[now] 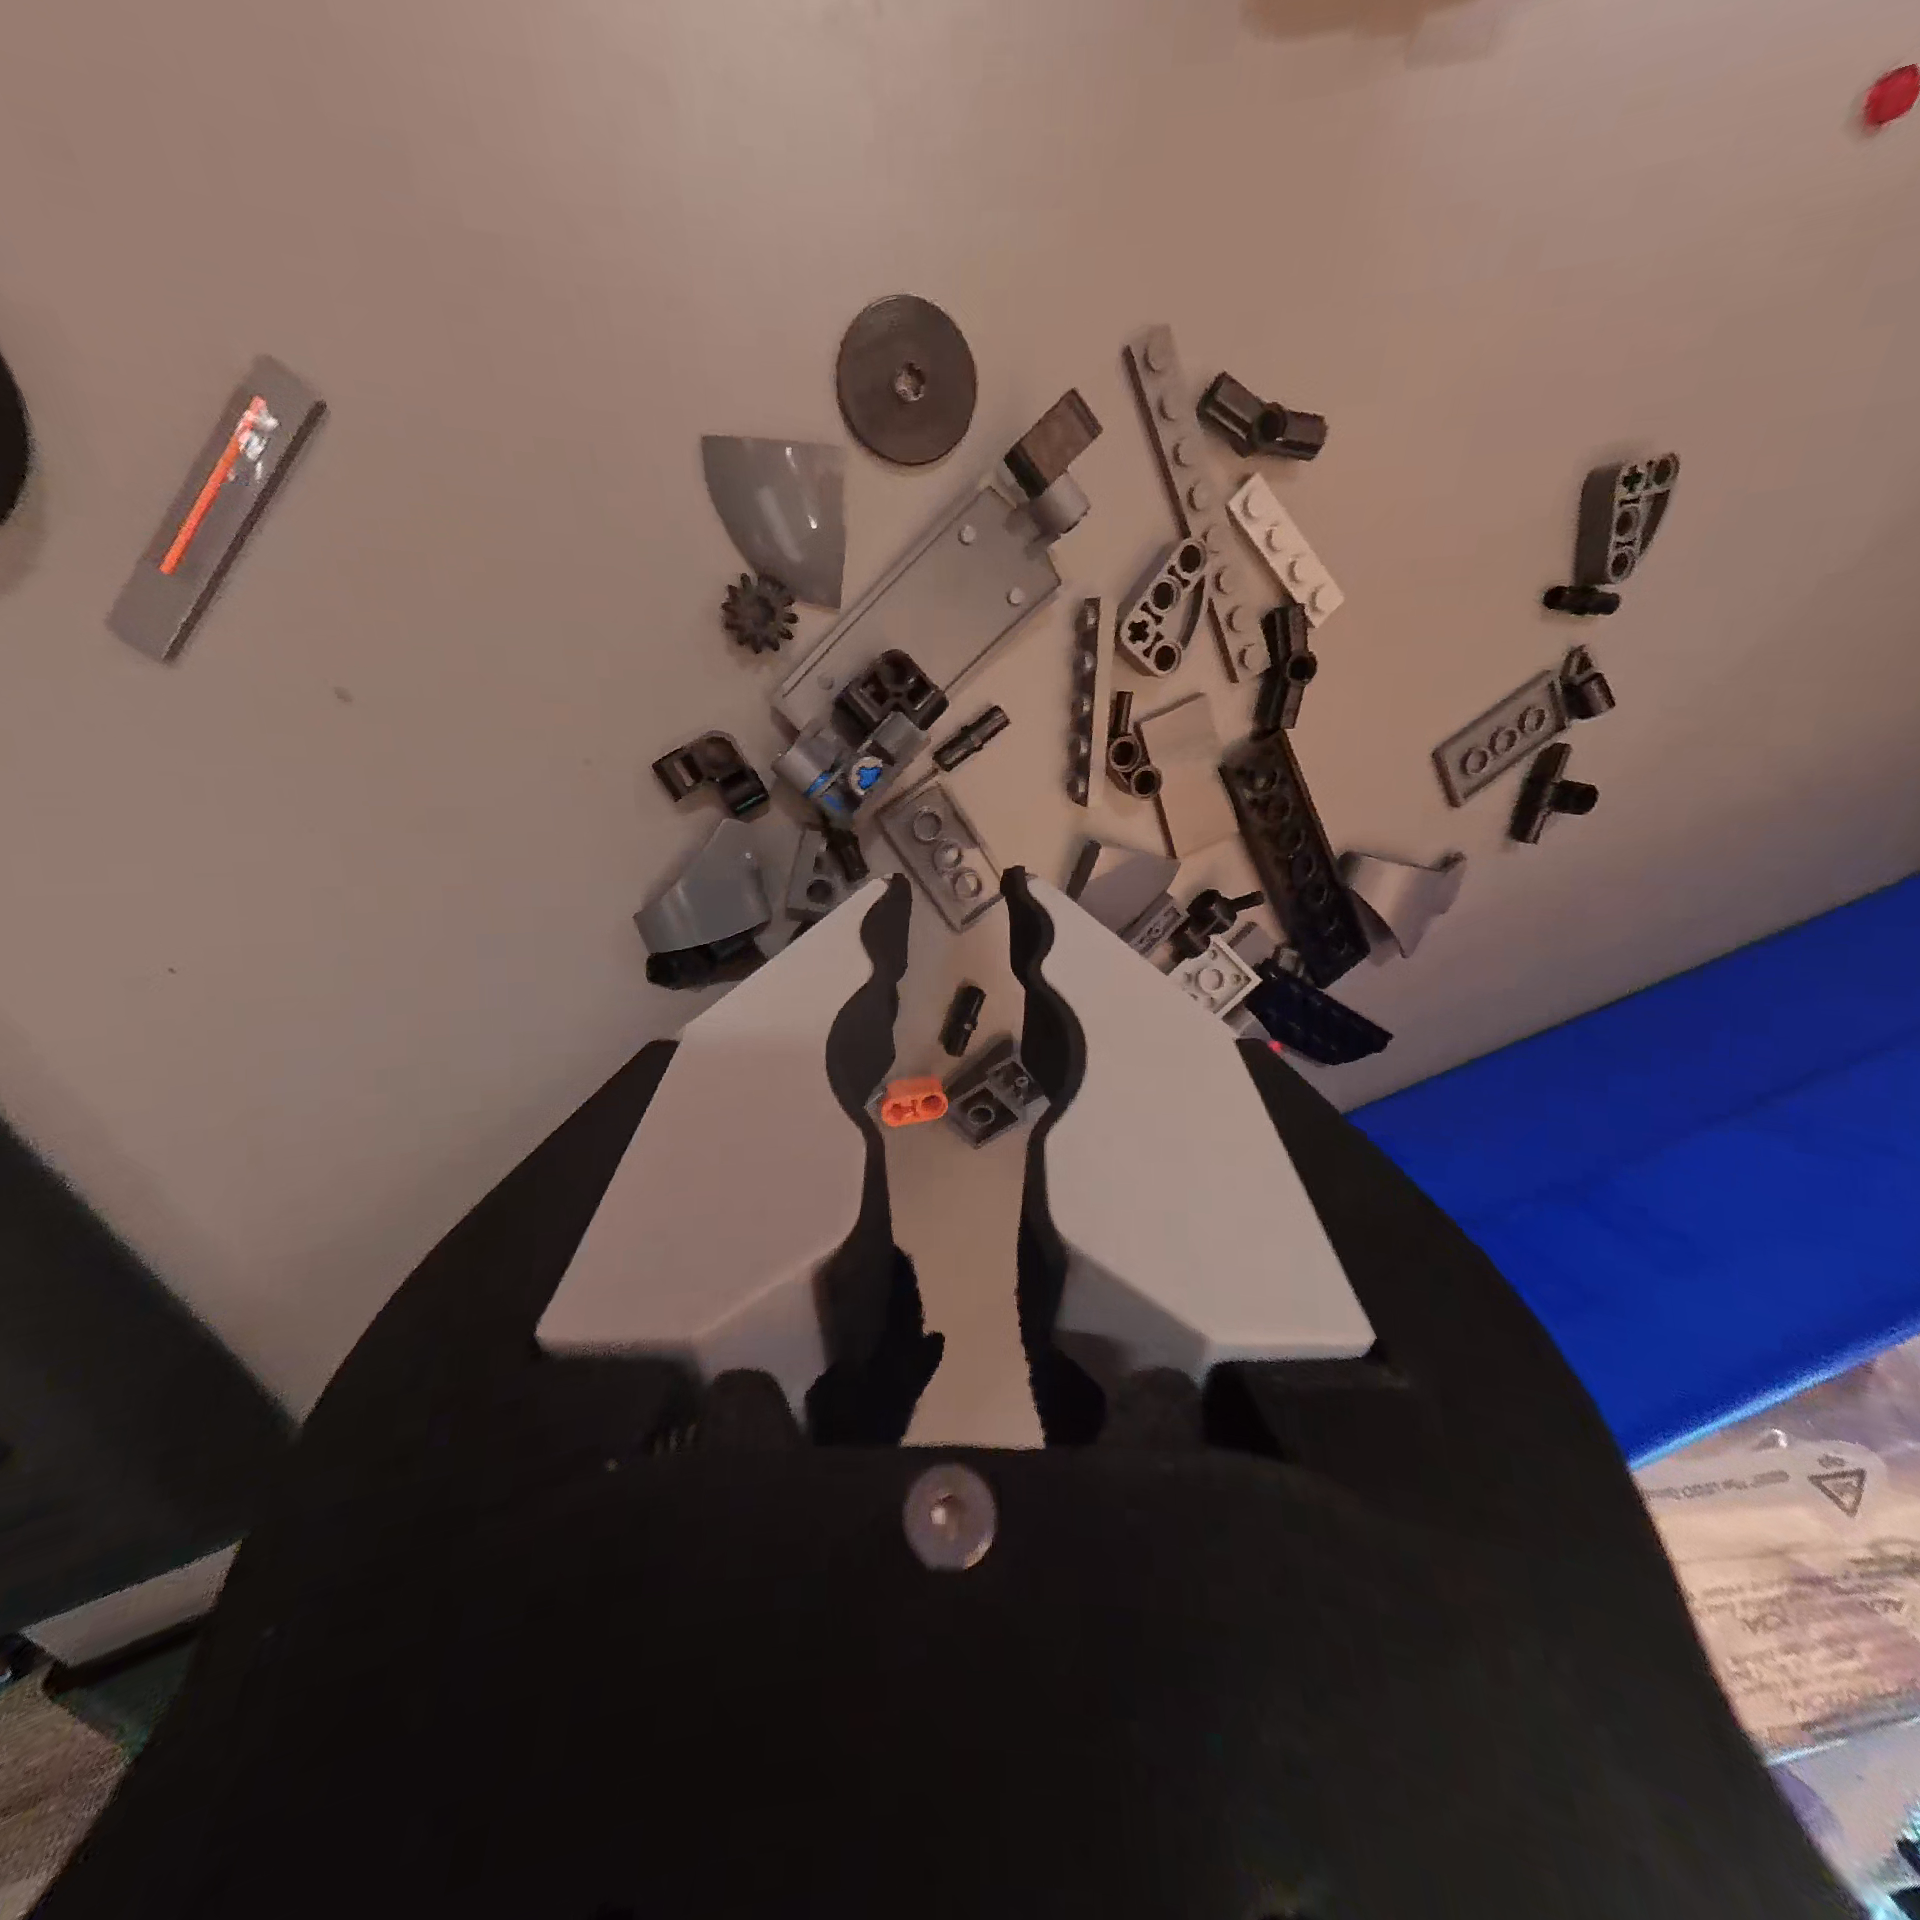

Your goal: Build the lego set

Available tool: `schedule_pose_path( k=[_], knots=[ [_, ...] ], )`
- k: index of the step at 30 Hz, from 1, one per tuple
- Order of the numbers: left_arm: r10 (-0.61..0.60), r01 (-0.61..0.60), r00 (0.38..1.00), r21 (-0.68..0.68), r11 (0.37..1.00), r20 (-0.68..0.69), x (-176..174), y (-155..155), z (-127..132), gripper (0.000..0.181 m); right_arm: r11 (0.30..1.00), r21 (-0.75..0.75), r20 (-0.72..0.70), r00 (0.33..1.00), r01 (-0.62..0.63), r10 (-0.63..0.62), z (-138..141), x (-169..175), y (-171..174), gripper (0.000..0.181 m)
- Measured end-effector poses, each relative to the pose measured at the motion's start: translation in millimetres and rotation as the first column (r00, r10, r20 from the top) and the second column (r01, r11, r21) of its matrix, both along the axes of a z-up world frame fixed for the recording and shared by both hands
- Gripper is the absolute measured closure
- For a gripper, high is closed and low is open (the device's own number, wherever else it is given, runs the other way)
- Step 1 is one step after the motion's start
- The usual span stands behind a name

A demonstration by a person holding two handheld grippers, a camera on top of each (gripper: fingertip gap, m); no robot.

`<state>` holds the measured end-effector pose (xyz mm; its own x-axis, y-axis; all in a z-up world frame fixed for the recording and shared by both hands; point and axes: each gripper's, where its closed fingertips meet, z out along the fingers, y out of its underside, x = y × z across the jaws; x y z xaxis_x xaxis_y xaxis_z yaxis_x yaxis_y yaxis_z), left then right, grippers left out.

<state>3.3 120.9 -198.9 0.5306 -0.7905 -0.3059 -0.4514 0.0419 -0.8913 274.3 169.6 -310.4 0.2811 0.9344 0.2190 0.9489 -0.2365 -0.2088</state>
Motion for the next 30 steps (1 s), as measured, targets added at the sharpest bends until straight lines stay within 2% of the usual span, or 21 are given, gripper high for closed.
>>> schedule_pose_path(
  k=[30],
  knots=[
    [-0.043,0.043,0.998,0.007,0.999,0.042,6.6,-8.2,8.3,0.148,0.997,-0.029,-0.111,0.991,0.074,-0.077,4.8,12.9,6.0,0.160]
  ],
)
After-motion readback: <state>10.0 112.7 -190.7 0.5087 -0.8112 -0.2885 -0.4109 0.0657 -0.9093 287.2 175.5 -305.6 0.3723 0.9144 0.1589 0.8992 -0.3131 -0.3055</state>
